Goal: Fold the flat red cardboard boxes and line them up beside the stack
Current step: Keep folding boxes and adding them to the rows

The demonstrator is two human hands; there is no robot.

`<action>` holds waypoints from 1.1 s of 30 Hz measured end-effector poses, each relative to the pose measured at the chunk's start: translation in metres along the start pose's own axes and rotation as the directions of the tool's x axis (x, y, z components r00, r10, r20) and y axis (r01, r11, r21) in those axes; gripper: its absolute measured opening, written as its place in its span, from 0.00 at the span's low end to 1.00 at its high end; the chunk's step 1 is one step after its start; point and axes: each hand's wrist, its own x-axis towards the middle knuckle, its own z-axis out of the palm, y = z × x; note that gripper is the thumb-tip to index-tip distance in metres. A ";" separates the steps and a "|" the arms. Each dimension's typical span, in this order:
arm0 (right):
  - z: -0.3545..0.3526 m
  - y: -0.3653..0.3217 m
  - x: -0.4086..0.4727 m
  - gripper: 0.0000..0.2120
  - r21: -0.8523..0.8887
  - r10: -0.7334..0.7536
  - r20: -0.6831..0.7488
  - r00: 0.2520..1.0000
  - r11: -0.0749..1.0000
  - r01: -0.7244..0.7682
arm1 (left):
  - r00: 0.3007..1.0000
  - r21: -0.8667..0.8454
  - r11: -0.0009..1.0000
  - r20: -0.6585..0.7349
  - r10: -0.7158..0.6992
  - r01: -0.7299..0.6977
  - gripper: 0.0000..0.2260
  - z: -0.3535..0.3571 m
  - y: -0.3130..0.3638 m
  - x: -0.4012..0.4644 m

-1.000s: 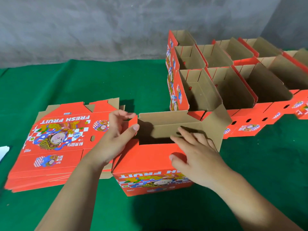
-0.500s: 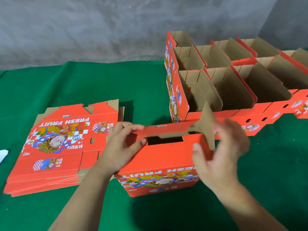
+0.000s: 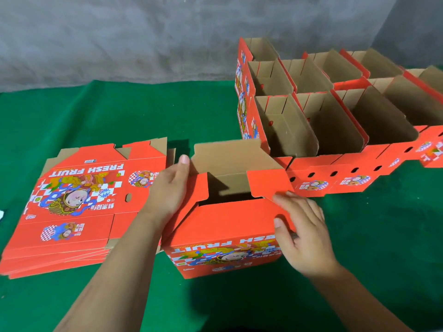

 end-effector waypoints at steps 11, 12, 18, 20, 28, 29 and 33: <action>0.001 0.003 0.076 0.36 0.078 0.440 0.407 0.800 0.857 -0.510 | 0.916 0.418 0.829 0.310 0.253 -0.371 0.34 -0.005 -0.004 -0.006; -0.001 0.004 0.079 0.35 0.041 0.430 0.427 0.796 0.870 -0.492 | 0.913 0.489 0.789 0.347 0.216 -0.373 0.41 -0.006 -0.003 -0.005; 0.013 -0.009 0.089 0.34 -0.437 0.476 0.324 0.817 0.842 -0.317 | 0.962 0.809 0.521 0.241 0.130 -0.273 0.43 0.016 0.002 -0.004; 0.012 -0.007 0.088 0.34 -0.340 0.440 0.372 0.817 0.884 -0.321 | 0.955 0.756 0.585 0.259 0.143 -0.292 0.42 0.014 -0.001 -0.003; 0.007 0.016 0.102 0.21 0.446 0.792 0.502 0.348 0.108 -0.889 | 0.935 -0.441 0.841 -0.010 -0.354 0.314 0.10 -0.004 -0.007 -0.009; 0.005 0.016 0.094 0.20 0.458 0.800 0.515 0.308 0.047 -0.888 | 0.874 -0.492 0.734 0.134 -0.468 0.468 0.10 -0.003 -0.010 -0.014; -0.014 0.006 0.054 0.28 0.359 0.673 0.706 0.219 -0.073 -0.930 | 0.841 -0.521 0.665 0.408 -0.357 0.535 0.13 -0.008 -0.027 -0.043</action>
